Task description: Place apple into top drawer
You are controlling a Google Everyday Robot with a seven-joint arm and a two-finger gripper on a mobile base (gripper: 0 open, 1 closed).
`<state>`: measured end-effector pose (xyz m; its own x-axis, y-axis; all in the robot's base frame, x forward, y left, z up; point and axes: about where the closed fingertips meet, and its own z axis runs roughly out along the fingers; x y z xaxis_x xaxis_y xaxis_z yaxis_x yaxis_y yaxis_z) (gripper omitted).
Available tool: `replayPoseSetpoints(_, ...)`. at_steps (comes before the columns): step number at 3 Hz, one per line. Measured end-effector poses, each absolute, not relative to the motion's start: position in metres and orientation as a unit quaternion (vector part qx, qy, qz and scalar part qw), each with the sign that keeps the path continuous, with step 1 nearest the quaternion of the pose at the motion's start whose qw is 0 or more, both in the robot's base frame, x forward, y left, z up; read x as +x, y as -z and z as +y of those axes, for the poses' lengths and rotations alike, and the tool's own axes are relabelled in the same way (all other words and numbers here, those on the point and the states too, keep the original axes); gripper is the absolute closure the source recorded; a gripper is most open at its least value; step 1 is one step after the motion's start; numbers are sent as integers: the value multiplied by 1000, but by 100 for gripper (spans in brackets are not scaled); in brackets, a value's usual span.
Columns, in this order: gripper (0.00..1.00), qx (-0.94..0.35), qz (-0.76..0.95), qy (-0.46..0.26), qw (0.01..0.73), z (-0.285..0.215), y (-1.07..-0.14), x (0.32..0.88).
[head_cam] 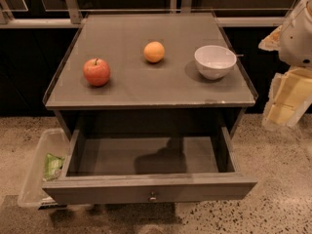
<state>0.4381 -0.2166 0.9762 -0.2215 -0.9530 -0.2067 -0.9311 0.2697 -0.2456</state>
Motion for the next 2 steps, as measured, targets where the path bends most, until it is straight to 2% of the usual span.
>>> replayPoseSetpoints(2,0,-610,774,24,169,-206,-976,445)
